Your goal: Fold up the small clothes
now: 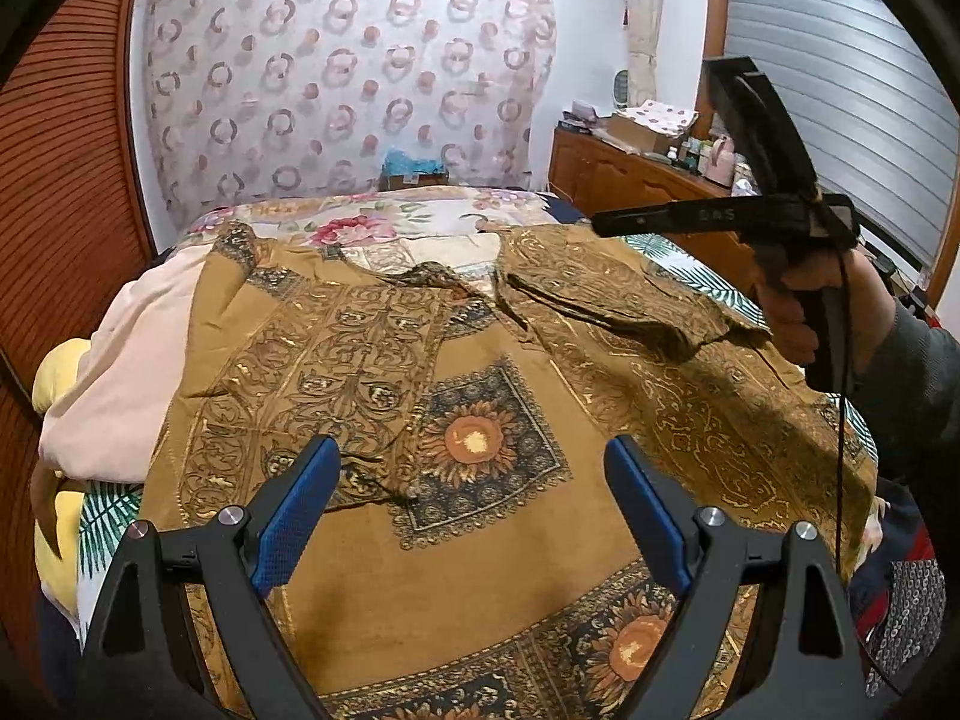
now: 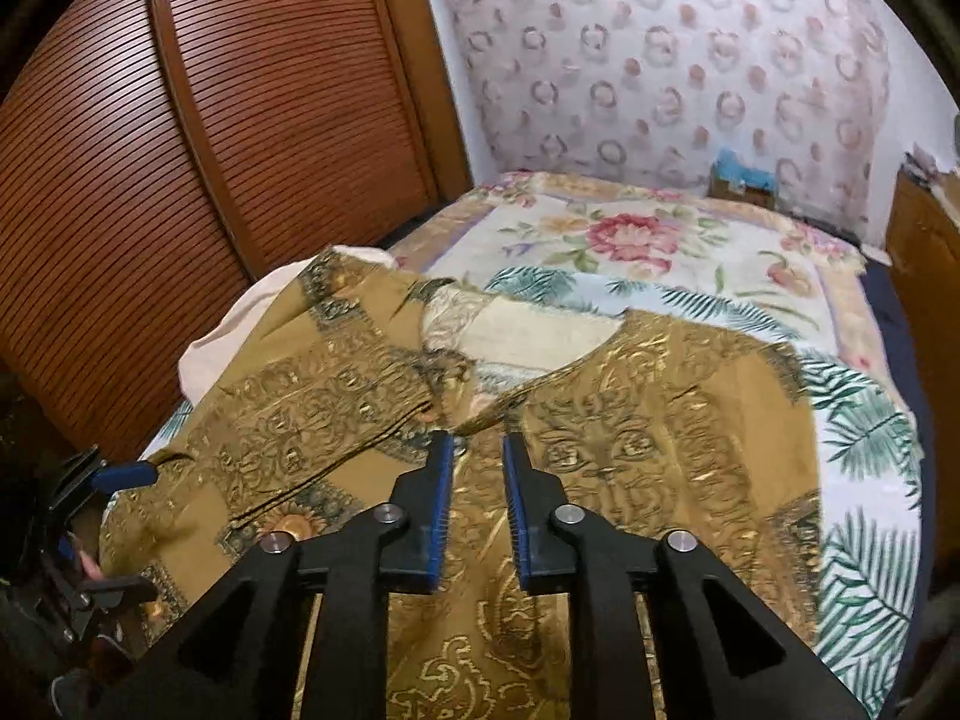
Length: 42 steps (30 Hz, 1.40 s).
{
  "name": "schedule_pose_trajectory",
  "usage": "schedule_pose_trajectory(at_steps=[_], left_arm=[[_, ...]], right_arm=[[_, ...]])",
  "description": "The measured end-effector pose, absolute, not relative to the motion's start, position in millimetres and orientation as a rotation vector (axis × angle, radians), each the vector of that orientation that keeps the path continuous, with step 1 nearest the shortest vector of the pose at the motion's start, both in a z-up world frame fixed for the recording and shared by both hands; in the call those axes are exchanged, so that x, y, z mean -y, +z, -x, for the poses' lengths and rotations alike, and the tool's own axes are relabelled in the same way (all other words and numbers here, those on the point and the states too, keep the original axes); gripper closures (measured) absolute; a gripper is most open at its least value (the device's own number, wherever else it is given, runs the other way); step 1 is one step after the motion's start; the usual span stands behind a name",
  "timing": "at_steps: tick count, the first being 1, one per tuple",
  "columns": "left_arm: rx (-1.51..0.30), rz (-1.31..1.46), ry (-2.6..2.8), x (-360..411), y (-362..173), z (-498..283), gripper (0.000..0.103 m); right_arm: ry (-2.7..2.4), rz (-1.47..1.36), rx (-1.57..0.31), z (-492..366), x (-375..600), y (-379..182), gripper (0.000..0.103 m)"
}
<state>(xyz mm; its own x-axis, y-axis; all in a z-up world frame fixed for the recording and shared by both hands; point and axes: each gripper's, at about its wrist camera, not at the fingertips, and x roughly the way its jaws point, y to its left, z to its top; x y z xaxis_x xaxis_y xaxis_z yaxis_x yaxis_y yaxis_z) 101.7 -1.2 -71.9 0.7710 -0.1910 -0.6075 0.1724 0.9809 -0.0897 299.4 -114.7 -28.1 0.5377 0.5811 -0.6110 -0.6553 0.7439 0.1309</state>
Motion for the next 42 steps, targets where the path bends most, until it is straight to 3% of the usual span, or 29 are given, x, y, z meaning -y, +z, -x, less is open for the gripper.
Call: schedule_pose_trajectory(at_steps=[1,6,13,18,23,29,42], left_arm=[[-0.658,0.030,-0.193,-1.7,-71.6,-102.9,0.013],[-0.643,0.037,-0.159,-23.7,-69.2,-113.5,0.013],[-0.657,0.037,-0.102,-67.4,-69.4,-146.5,0.014],[-0.686,0.024,-0.066,-93.1,-69.4,-180.4,0.025],[-0.735,0.027,-0.041,-117.3,-74.0,-223.2,0.028],[-0.803,0.047,-0.023,-136.0,-81.5,-262.5,0.044],[-0.895,0.035,-0.030,-137.2,-94.6,-292.7,0.046]], right_arm=[[0.719,0.120,-0.678,-300.8,121.5,-29.1,0.062],[0.598,0.134,-0.688,-311.4,145.7,-34.4,0.053],[0.420,0.172,-0.774,-345.6,180.1,-61.4,0.053],[0.383,0.191,-0.780,-369.2,193.8,-67.5,0.053],[0.392,0.221,-0.789,-391.7,185.9,-73.0,0.053],[0.411,0.238,-0.795,-412.8,179.7,-79.9,0.049],[0.430,0.226,-0.806,-431.9,184.6,-82.8,0.049]])
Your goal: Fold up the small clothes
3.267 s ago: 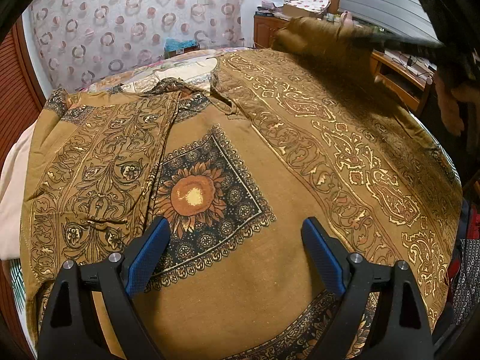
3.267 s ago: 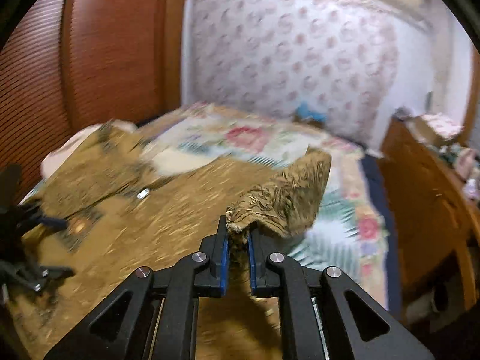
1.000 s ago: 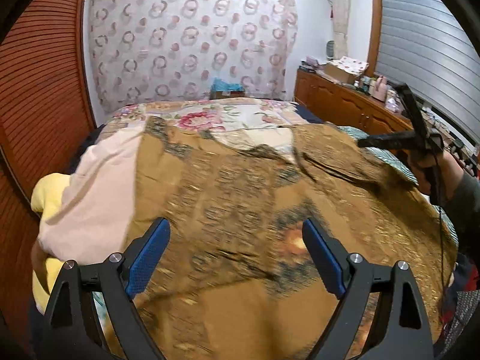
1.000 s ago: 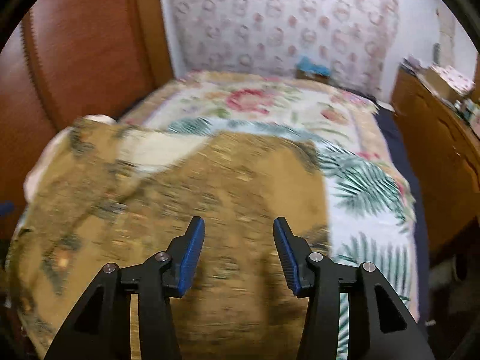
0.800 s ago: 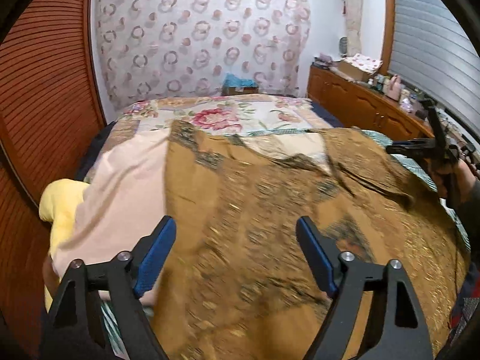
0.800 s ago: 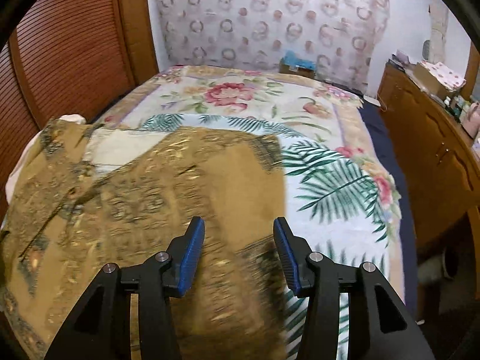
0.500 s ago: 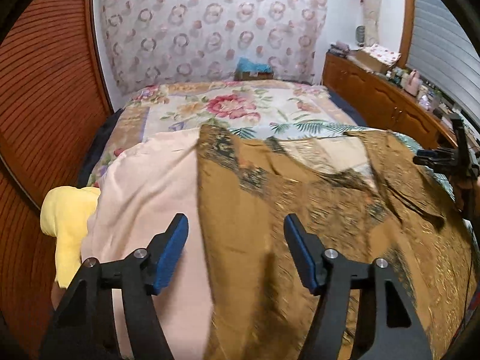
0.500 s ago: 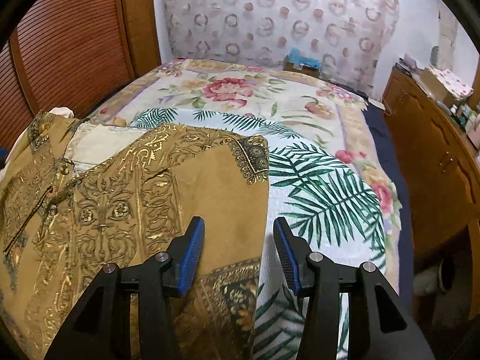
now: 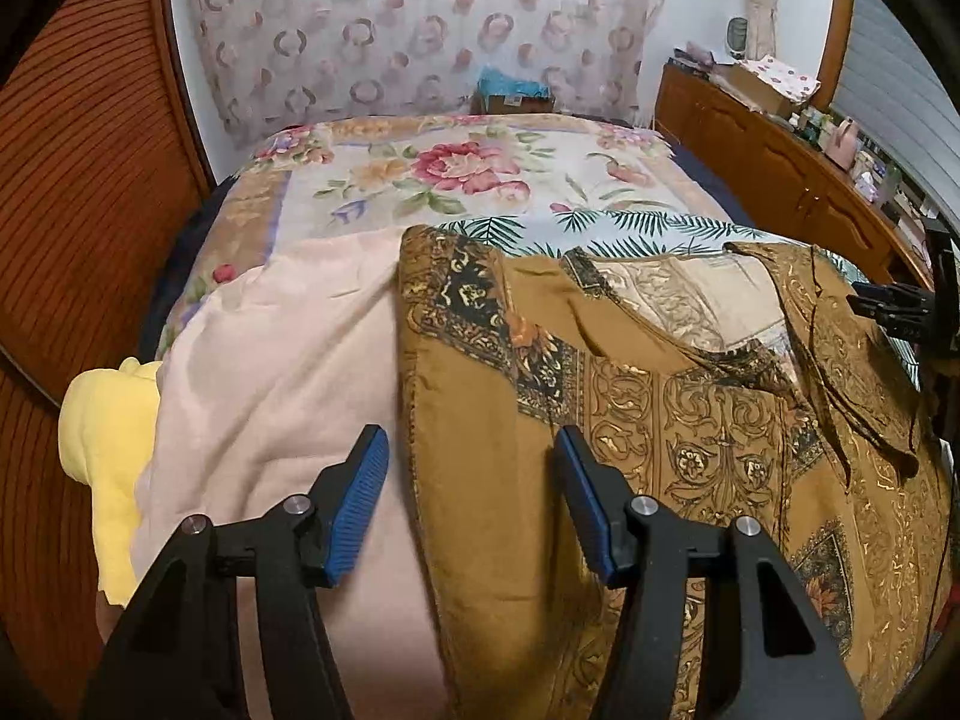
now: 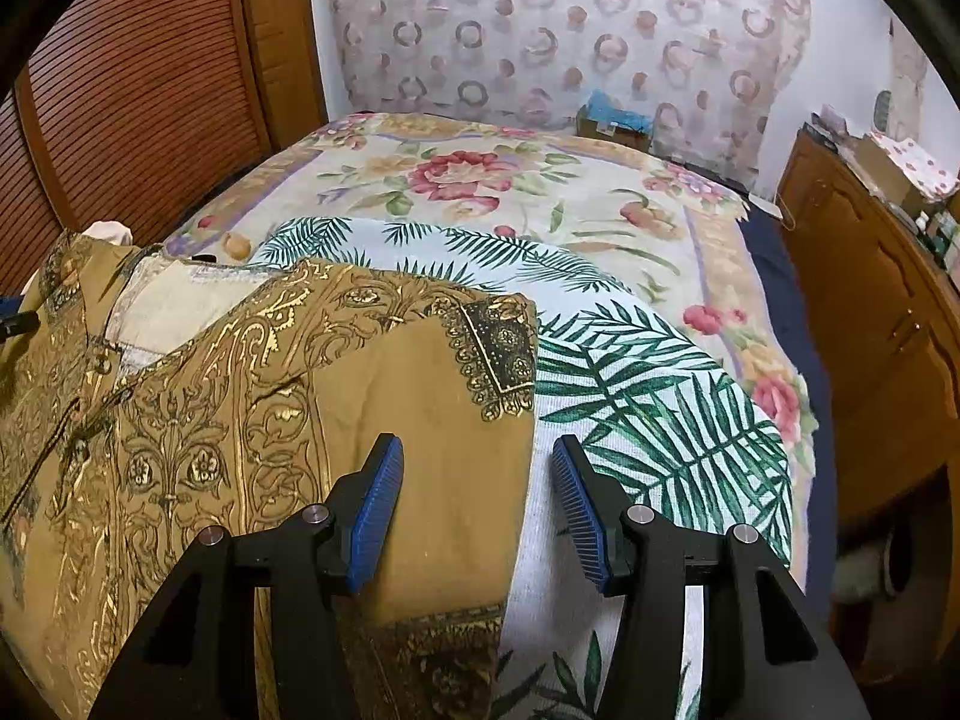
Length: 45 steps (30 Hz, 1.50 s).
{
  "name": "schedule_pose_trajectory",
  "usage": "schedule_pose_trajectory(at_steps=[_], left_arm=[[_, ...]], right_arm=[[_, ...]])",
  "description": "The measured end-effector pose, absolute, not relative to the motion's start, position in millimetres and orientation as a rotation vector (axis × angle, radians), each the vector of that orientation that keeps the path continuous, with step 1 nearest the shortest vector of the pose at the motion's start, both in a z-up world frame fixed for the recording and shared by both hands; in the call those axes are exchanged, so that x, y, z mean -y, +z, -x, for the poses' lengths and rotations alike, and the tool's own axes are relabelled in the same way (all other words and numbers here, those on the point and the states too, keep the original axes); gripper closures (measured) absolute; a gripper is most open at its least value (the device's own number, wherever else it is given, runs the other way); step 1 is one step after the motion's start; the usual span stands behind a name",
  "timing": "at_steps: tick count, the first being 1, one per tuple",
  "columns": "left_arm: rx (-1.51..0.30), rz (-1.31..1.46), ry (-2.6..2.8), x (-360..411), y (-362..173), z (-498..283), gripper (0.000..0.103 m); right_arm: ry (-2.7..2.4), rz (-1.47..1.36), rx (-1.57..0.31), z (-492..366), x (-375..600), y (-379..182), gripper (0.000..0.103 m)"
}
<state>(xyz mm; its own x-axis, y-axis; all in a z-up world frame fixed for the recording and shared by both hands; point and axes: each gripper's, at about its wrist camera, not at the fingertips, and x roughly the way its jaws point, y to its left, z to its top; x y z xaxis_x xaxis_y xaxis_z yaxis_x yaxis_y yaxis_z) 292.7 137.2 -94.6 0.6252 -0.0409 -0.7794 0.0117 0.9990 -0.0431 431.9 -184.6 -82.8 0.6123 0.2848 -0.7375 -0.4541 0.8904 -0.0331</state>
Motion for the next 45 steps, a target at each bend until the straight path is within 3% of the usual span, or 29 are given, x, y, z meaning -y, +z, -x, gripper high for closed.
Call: schedule_pose_trajectory(at_steps=[2,7,10,14,17,18,20,22,24,36,45], left_arm=[[-0.884,0.011,-0.039,-133.6,-93.0,-291.4,0.054],[-0.883,-0.036,-0.048,-126.0,-90.8,-289.1,0.056],[-0.882,-0.047,-0.043,-125.4,-89.0,-290.3,0.062],[-0.867,-0.059,-0.029,-129.0,-86.8,-290.2,0.088],[-0.842,-0.052,-0.047,-127.4,-80.1,-285.7,0.093],[-0.830,-0.053,-0.048,-124.9,-77.7,-284.3,0.095],[-0.808,-0.060,-0.048,-119.2,-72.7,-279.9,0.097],[-0.779,-0.057,-0.059,-111.4,-66.0,-273.0,0.098],[-0.750,-0.061,-0.076,-103.1,-58.5,-265.4,0.099],[-0.536,-0.063,-0.148,-77.1,14.9,-185.5,0.099],[-0.450,-0.031,-0.164,-85.2,17.5,-92.1,0.099]], right_arm=[[0.425,0.223,-0.808,-433.0,184.9,-83.6,0.049],[0.417,0.221,-0.816,-436.2,183.4,-84.0,0.049],[0.414,0.222,-0.824,-439.2,181.0,-83.4,0.049],[0.419,0.224,-0.824,-439.7,179.8,-83.8,0.049],[0.419,0.226,-0.820,-439.0,179.4,-84.0,0.049],[0.416,0.222,-0.818,-438.8,179.3,-84.3,0.054],[0.425,0.224,-0.813,-437.8,177.7,-83.8,0.063],[0.432,0.236,-0.806,-435.9,175.0,-83.1,0.089],[0.473,0.227,-0.809,-432.9,173.5,-83.1,0.098],[0.519,0.162,-0.519,-335.7,202.6,-17.6,0.100],[0.557,0.129,-0.432,-204.1,258.6,1.1,0.100]])
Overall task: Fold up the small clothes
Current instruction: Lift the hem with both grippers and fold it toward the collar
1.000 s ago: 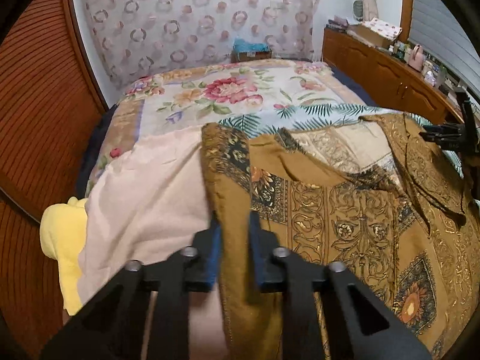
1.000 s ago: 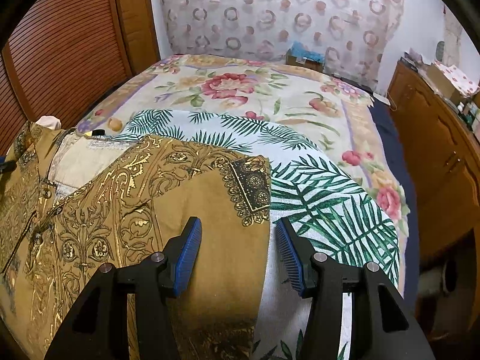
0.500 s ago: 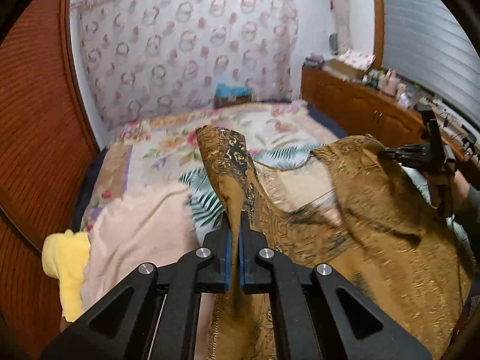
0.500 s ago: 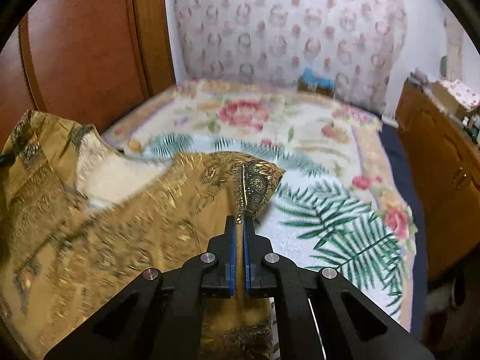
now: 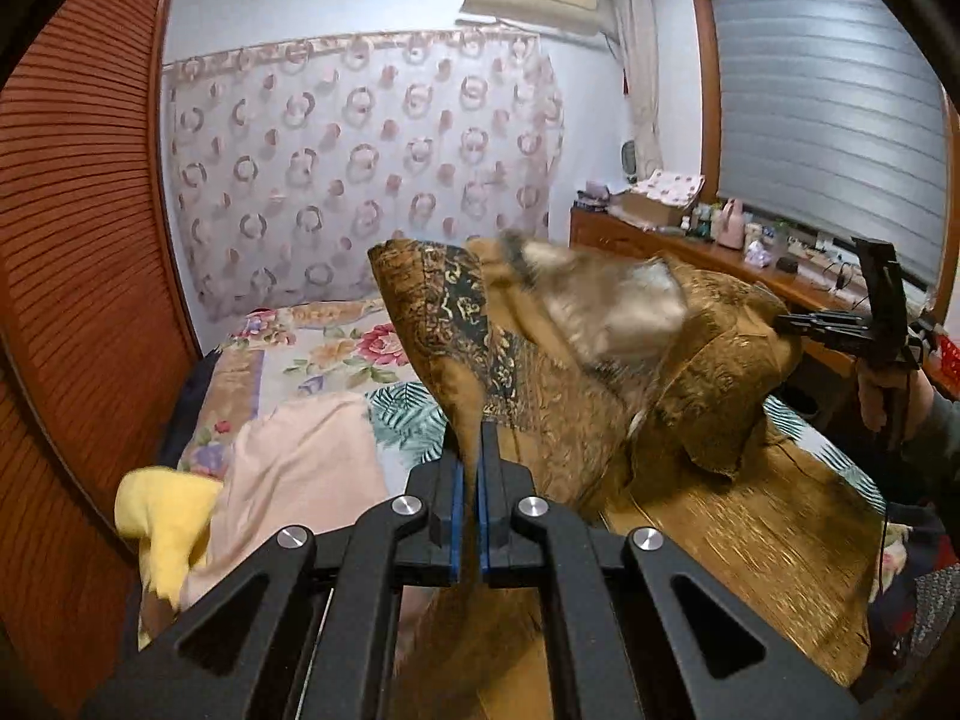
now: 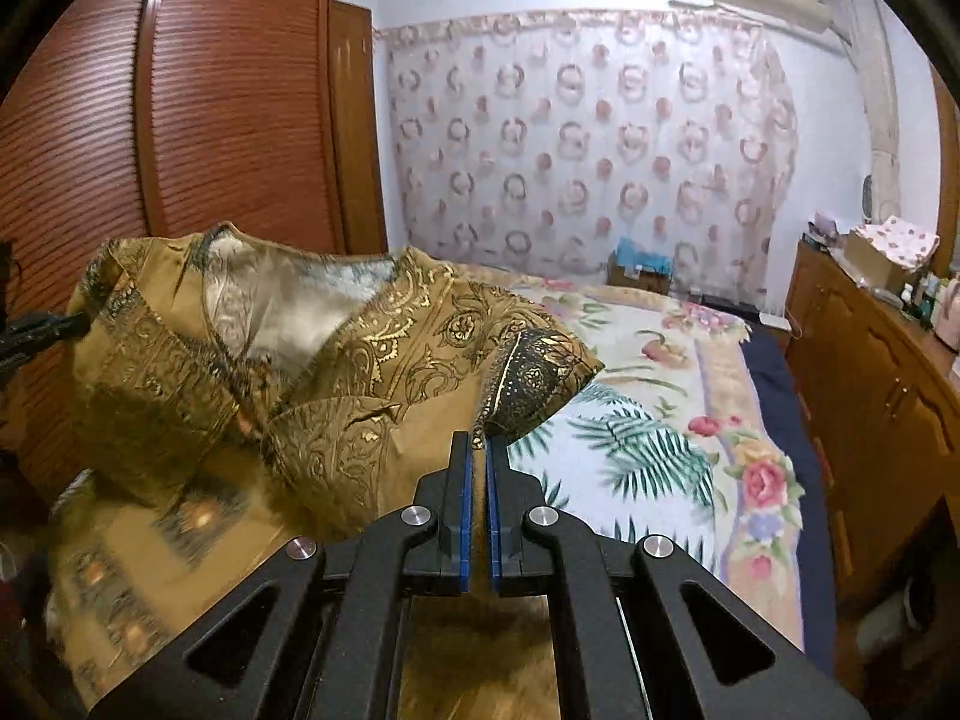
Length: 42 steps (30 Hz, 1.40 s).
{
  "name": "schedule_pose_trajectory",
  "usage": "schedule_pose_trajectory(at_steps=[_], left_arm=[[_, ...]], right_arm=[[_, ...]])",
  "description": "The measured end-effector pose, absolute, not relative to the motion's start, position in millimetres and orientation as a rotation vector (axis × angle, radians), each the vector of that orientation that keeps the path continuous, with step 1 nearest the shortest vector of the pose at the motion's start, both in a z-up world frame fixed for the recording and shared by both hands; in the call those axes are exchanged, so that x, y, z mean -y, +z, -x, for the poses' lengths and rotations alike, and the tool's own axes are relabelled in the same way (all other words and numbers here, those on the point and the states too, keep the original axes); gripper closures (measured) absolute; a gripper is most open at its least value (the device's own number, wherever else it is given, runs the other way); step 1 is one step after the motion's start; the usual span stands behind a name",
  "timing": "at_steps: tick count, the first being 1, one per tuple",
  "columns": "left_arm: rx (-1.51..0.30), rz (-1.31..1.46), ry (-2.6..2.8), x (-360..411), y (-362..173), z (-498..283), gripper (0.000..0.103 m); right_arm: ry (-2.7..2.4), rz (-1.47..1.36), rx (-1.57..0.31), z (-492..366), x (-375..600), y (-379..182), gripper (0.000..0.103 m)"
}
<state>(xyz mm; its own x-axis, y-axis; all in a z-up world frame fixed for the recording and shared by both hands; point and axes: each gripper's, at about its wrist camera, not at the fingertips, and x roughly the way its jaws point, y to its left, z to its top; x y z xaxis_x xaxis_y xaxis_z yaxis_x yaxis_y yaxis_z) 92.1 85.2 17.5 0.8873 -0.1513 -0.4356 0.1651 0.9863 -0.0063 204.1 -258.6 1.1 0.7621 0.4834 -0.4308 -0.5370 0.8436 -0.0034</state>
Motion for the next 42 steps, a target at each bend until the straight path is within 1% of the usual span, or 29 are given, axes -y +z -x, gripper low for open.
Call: schedule_pose_trajectory(at_steps=[5,9,12,15,21,25,29,31,32,34,35,36,38,39,40,41,42], left_arm=[[-0.444,-0.001,-0.135,-94.1,-5.3,-16.1,0.099],[-0.490,0.022,-0.107,-97.6,-31.7,27.5,0.099],[-0.534,0.040,-0.115,-93.2,-50.9,40.1,0.099],[-0.577,0.041,-0.103,-89.7,-69.3,43.2,0.099],[-0.627,0.049,-0.098,-86.8,-91.3,53.2,0.099],[-0.655,0.040,-0.113,-86.3,-107.3,63.9,0.099],[-0.676,0.050,-0.119,-89.8,-116.2,68.6,0.098],[-0.675,0.049,-0.118,-91.6,-114.8,70.6,0.094],[-0.668,0.043,-0.117,-92.2,-111.5,71.0,0.088],[-0.636,0.036,-0.118,-93.2,-102.2,74.9,0.082],[-0.621,0.036,-0.119,-94.2,-98.8,76.9,0.078],[-0.595,0.036,-0.118,-95.2,-92.2,80.5,0.069],[-0.565,0.033,-0.109,-97.7,-85.2,82.2,0.059],[-0.554,0.028,-0.106,-99.0,-82.6,81.6,0.059],[-0.549,0.020,-0.099,-100.5,-80.6,79.0,0.056],[-0.546,0.013,-0.086,-102.3,-79.7,74.9,0.045],[-0.544,0.012,-0.077,-103.3,-79.3,71.9,0.039]], right_arm=[[0.576,0.101,-0.435,-128.0,290.7,-16.6,0.099],[0.595,0.089,-0.514,-61.2,310.7,-40.9,0.100],[0.606,0.081,-0.572,-34.4,318.4,-63.3,0.100],[0.601,0.093,-0.594,-15.2,323.8,-77.2,0.099],[0.599,0.089,-0.606,3.3,322.9,-76.1,0.099],[0.591,0.114,-0.627,-6.0,314.0,-75.5,0.099],[0.585,0.104,-0.674,-5.2,312.3,-87.1,0.099],[0.580,0.095,-0.700,-8.3,313.4,-90.9,0.099],[0.582,0.089,-0.705,-10.6,314.8,-91.1,0.099],[0.578,0.089,-0.705,-9.6,314.4,-88.2,0.099],[0.578,0.092,-0.702,-9.1,314.3,-85.2,0.099],[0.580,0.096,-0.698,-9.4,313.9,-83.2,0.099],[0.578,0.111,-0.688,-7.0,313.7,-79.5,0.096],[0.571,0.119,-0.681,-6.1,313.5,-81.1,0.095],[0.568,0.123,-0.677,-3.8,314.4,-79.1,0.092],[0.562,0.127,-0.674,-1.8,315.6,-77.2,0.090],[0.557,0.129,-0.668,-1.0,316.5,-75.5,0.086]])
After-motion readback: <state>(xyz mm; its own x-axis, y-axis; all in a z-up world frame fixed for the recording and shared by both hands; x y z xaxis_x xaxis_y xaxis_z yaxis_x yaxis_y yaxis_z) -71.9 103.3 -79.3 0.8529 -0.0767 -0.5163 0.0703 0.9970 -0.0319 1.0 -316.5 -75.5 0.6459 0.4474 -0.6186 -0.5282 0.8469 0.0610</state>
